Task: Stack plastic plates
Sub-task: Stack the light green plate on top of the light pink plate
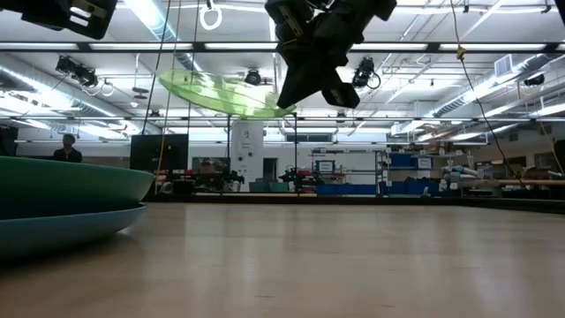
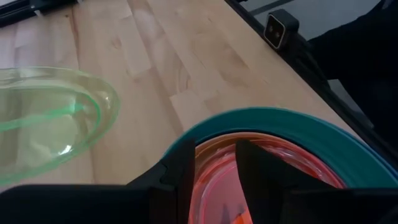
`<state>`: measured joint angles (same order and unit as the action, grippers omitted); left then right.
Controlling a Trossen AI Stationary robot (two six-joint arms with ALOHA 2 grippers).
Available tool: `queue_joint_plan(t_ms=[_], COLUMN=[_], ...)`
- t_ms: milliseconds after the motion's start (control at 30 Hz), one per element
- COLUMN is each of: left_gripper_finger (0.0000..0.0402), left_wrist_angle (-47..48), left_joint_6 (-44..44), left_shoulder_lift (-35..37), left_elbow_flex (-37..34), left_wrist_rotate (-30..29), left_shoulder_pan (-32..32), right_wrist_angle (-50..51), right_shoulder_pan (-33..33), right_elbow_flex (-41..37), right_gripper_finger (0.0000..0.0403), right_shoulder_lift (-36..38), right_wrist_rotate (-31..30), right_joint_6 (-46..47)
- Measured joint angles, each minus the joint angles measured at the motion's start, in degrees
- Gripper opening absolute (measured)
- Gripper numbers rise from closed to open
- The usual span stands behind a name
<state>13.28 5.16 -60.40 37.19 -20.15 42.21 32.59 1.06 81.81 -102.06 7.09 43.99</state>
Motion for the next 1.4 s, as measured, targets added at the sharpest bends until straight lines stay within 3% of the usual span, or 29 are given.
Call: queue_joint_plan(t_ms=[400,633,967,1133,1400], left_gripper_finger=[0.0123,0.0135,0.0186,0.0185,0.0183], left_wrist_angle=[-3.9,-5.7,4.0,10.1,9.8], left_joint_6=[-5.2,-8.6,-5.2,0.6,3.5], left_shoulder_lift=[0.0,0.0,0.1,0.1,0.1], left_elbow_flex=[0.0,0.6,8.6,10.3,10.3], left_wrist_rotate=[-4.6,-7.5,-7.7,-7.6,-7.2], left_shoulder_pan=[0.2,0.2,5.6,8.2,12.3], right_wrist_angle=[-4.4,-9.2,0.1,2.7,3.1], right_shoulder_pan=[-2.2,-3.0,-4.6,-5.7,-6.5], right_elbow_flex=[0.0,1.5,16.3,24.7,36.4], right_gripper_finger=[0.0009,0.0009,0.0009,0.0009,0.0009], right_shoulder_lift=[-1.6,-8.3,-17.9,-22.7,-32.1], right_wrist_rotate=[-1.1,4.4,5.0,4.8,7.6], right_joint_6=[0.4,0.8,-3.5,-5.0,-5.9])
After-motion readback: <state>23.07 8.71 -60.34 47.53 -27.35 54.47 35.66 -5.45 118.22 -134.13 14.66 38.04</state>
